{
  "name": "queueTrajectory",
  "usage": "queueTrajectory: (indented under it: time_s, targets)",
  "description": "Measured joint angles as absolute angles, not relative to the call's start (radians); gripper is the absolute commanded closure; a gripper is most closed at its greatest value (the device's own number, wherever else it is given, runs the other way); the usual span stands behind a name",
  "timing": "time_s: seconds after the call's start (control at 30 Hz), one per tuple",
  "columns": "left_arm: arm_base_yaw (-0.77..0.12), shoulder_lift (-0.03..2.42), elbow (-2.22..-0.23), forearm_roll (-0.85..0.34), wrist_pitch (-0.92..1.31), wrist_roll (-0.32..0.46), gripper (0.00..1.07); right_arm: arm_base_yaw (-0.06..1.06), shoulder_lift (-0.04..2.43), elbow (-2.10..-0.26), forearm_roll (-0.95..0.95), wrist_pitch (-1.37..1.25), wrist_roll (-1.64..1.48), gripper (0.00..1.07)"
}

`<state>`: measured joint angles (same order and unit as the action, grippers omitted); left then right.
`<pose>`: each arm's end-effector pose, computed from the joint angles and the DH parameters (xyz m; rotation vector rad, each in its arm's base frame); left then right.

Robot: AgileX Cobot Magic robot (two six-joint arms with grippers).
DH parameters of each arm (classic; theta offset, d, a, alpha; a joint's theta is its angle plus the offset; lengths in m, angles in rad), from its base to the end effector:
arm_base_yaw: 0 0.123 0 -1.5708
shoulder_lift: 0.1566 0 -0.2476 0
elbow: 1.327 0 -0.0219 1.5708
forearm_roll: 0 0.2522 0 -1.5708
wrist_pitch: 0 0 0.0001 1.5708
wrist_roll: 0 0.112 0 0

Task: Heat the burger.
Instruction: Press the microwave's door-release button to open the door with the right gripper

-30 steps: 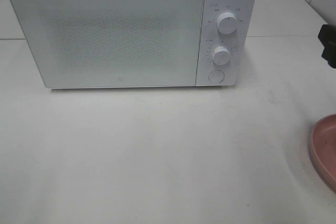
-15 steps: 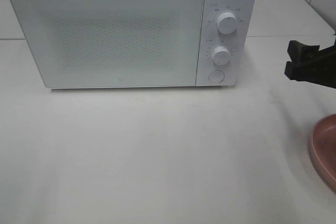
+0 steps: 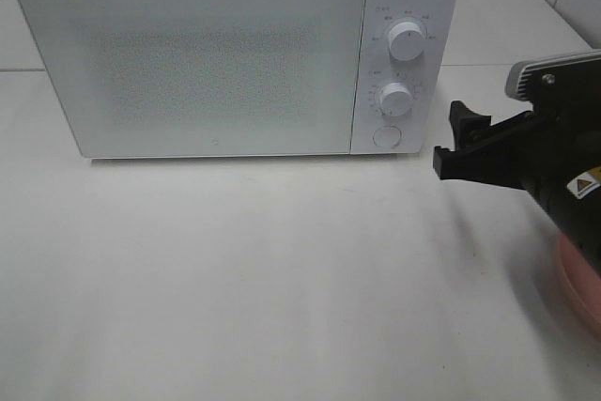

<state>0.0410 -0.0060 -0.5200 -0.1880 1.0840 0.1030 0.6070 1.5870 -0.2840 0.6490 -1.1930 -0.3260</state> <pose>0.0483 -0.0165 0.2737 0.0771 2.0285 -0.1339 0.2354 0.0869 0.1280 -0.1006 1.6570 -0.0803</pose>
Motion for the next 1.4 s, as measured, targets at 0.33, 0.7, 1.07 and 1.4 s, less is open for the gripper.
queueTrajectory:
  time_s: [0.33,0.7,1.07,1.4]
  targets:
    - [0.041,-0.006,-0.520,-0.188,1.084,0.103,0.07,0.747,1.666,-0.345,0.782,-1.205,-0.339,0.31]
    - [0.041,-0.006,-0.520,-0.188,1.084,0.103,0.07,0.748,1.669,-0.358,0.792,-1.208,-0.280,0.32]
    - [0.041,-0.006,-0.520,-0.188,1.084,0.103,0.07,0.748,1.669,-0.358,0.794,-1.202,0.195,0.46]
    - [0.041,-0.006,-0.520,-0.188,1.084,0.103,0.07,0.748,1.669,-0.359,0.794,-1.181,0.789,0.74]
